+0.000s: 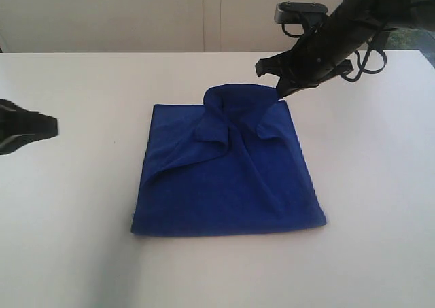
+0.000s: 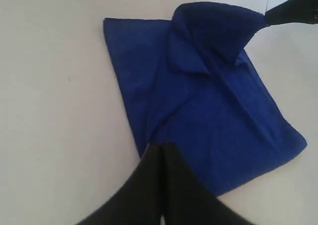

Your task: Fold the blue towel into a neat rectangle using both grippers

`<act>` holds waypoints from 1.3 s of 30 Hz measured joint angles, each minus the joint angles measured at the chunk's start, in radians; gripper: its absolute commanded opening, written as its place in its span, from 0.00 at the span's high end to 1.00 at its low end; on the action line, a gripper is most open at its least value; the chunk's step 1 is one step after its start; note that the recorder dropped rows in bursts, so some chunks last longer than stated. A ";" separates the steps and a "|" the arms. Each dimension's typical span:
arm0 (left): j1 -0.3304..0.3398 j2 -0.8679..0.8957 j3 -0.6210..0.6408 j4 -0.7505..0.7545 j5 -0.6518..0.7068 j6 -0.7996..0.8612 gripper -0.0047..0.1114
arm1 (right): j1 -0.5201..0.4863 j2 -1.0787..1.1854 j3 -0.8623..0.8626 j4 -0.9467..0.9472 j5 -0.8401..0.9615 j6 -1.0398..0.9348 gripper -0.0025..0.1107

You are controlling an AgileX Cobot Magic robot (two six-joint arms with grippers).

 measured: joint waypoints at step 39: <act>-0.312 0.716 -0.601 1.223 0.085 -1.017 0.96 | 0.000 0.000 0.000 -0.004 -0.003 0.001 0.98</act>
